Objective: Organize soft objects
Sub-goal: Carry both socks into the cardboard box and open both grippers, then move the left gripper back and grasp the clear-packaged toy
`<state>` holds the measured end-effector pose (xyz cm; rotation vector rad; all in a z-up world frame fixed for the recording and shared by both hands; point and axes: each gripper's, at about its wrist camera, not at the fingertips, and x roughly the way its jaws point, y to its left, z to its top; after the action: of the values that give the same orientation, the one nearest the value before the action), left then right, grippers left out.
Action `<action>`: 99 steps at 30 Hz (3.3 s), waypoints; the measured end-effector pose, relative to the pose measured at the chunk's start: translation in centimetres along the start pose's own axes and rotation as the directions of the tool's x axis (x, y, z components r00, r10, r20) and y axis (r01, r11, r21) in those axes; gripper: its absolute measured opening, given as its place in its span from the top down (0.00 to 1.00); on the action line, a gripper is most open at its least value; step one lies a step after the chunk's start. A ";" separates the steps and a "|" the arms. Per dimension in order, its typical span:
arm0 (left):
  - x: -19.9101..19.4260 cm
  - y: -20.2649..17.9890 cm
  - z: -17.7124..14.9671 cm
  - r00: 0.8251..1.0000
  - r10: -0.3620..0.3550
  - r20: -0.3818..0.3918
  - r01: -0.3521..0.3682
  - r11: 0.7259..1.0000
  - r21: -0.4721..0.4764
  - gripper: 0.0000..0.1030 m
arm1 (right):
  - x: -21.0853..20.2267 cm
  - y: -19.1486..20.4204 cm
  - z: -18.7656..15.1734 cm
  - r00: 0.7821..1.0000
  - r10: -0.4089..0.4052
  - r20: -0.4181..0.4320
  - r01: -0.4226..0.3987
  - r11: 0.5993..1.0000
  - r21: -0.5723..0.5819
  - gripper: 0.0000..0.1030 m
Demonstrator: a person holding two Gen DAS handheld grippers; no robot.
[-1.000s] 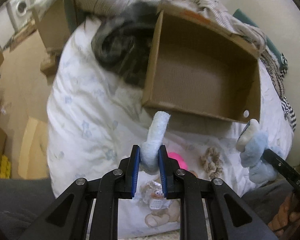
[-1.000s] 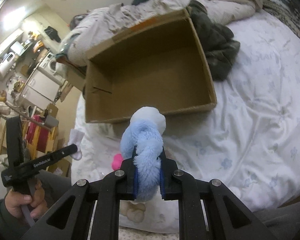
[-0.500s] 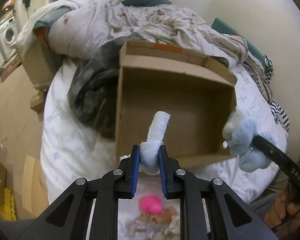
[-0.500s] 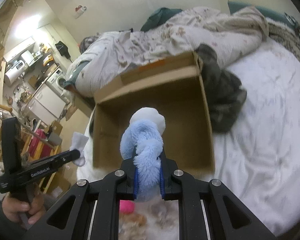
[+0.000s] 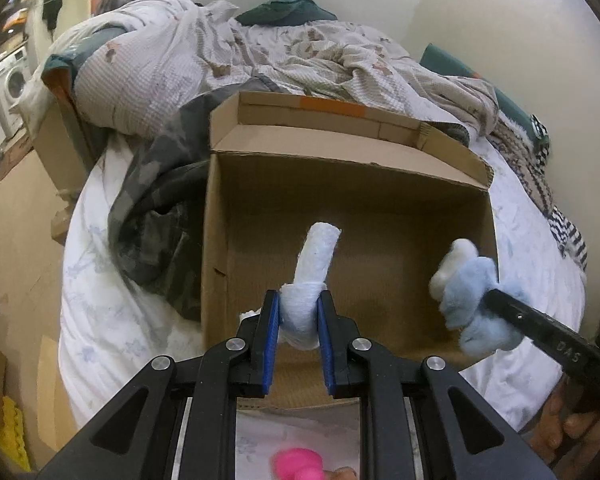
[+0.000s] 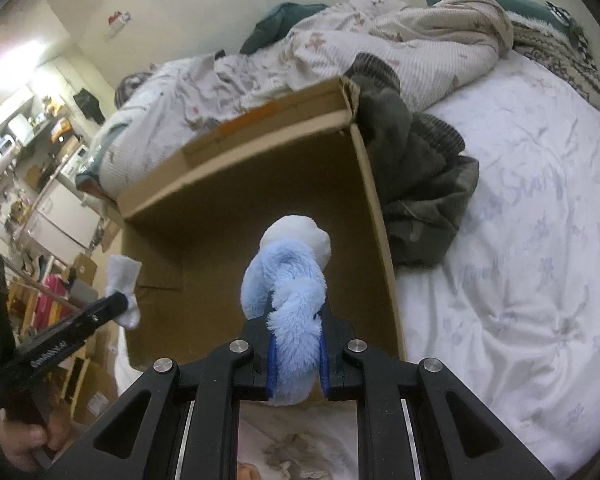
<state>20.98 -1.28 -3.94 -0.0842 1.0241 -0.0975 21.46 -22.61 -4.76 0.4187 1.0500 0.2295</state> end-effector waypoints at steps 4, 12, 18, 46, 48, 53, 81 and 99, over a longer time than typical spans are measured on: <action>0.5 -0.7 0.0 1.000 0.011 0.010 -0.012 0.999 0.048 0.84 | 0.9 0.2 0.0 1.000 -0.002 -0.021 0.002 1.000 -0.014 0.83; 2.1 -0.9 -0.4 1.000 0.006 -0.015 -0.006 0.999 0.034 0.83 | 1.7 0.6 -0.3 0.999 -0.010 -0.048 0.008 0.999 -0.038 0.83; 2.9 -1.3 -0.8 0.999 0.012 -0.031 -0.010 0.998 0.062 0.83 | 2.1 0.7 -0.4 0.998 -0.012 -0.067 0.009 0.999 -0.043 0.83; 3.8 -1.3 -1.3 0.994 0.073 -0.075 -0.067 0.994 0.081 0.36 | 2.0 1.2 -0.2 0.999 -0.031 -0.034 0.029 0.998 -0.057 0.22; 3.7 -1.1 -1.3 0.995 0.073 -0.072 -0.067 0.995 0.076 0.36 | 2.1 1.2 -0.2 0.999 -0.028 -0.041 0.026 0.998 -0.053 0.22; 3.1 -0.8 -1.3 0.996 0.078 -0.053 -0.074 0.995 0.065 0.36 | 1.7 1.3 -0.2 0.999 -0.029 -0.032 0.027 0.998 -0.061 0.22; -6.6 2.4 -5.9 0.979 0.203 0.034 -0.203 0.979 0.027 0.35 | -5.9 1.5 -5.4 1.000 0.011 -0.023 -0.012 0.998 -0.060 0.22; -0.7 4.3 -13.9 0.903 0.081 -0.423 -0.100 0.995 -0.023 0.36 | -2.9 1.2 -8.3 0.984 -0.027 -0.177 0.030 0.999 0.015 0.22</action>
<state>8.95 2.73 -11.07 -0.0562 1.4629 -0.0060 12.85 -20.80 -5.52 0.4038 1.2326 0.2356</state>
